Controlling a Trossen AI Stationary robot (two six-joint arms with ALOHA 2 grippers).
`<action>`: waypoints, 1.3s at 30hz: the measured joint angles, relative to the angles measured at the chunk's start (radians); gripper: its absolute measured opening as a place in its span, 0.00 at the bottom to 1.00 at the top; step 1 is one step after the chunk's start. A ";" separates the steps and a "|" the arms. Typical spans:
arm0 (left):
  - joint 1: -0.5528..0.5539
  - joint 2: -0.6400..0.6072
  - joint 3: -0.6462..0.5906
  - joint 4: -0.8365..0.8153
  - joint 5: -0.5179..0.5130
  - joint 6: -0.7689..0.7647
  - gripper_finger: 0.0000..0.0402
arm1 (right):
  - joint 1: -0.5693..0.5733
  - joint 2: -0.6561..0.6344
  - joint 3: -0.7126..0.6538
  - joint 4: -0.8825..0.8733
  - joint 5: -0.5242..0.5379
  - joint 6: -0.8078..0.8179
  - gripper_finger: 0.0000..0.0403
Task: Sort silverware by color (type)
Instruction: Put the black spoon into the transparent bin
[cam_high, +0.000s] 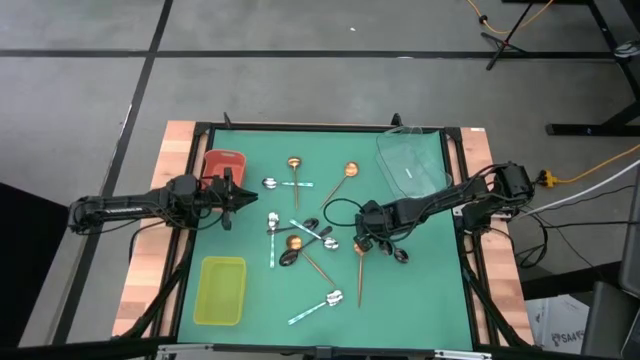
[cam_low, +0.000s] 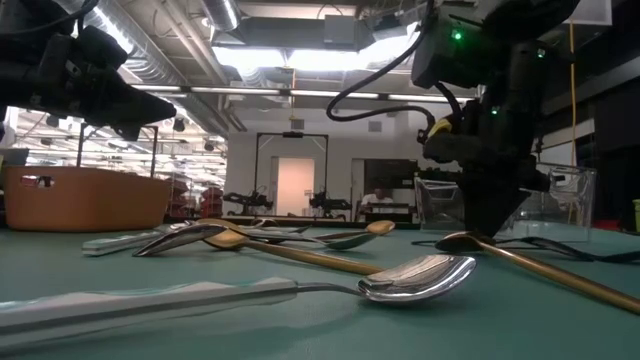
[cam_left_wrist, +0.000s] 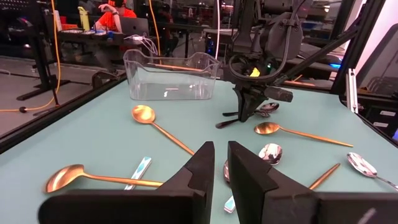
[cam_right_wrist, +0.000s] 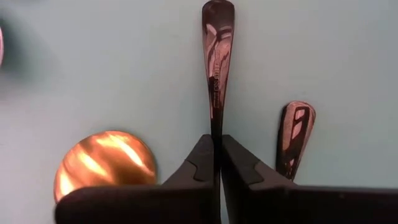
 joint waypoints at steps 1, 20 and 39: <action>0.000 0.000 0.000 0.000 0.000 0.000 0.10 | 0.000 0.000 0.000 0.001 0.002 0.000 0.00; 0.000 0.000 0.000 0.000 0.000 0.000 0.10 | 0.000 -0.006 0.001 0.068 0.049 -0.080 0.00; 0.000 0.000 0.000 -0.002 0.000 0.000 0.10 | 0.000 -0.320 0.001 0.068 0.052 -0.139 0.00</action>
